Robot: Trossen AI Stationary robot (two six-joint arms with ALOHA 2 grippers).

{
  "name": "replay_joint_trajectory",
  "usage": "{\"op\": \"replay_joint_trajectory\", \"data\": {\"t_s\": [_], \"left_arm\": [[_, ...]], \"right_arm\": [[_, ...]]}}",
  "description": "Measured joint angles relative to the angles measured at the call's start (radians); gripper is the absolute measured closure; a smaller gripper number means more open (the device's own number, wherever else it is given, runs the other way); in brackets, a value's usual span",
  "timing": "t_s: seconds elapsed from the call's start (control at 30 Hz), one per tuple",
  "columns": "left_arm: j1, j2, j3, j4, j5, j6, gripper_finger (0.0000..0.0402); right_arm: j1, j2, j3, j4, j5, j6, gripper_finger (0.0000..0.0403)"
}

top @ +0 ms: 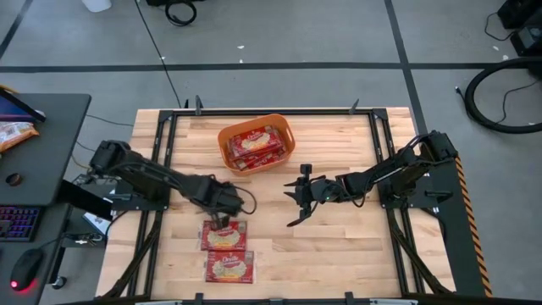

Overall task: Sort popcorn bags into baskets
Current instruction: Put the popcorn bag into the orange bin

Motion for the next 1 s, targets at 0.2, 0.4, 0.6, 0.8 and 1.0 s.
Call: {"op": "replay_joint_trajectory", "data": {"t_s": [0.2,0.4,0.6,0.8,1.0], "left_arm": [[0.050,-0.009,0.198,0.063,0.007,0.065,0.0398],[0.131,-0.009,0.280,0.223,-0.059,0.169,0.0398],[0.242,-0.006,0.300,0.287,-0.216,0.292,0.0399],[0.362,0.007,0.299,0.364,-0.291,0.467,0.0399],[0.481,0.093,0.297,0.317,-0.287,0.561,0.0399]], "right_arm": [[0.002,-0.016,0.000,-0.117,0.088,0.029,0.0284],[0.002,-0.072,0.000,-0.222,0.122,0.076,0.0284],[0.003,-0.106,0.000,-0.245,0.114,0.106,0.0284],[0.003,-0.105,0.000,-0.237,0.065,0.109,0.0284],[0.003,-0.105,0.000,-0.233,0.060,0.118,0.0284]]}}
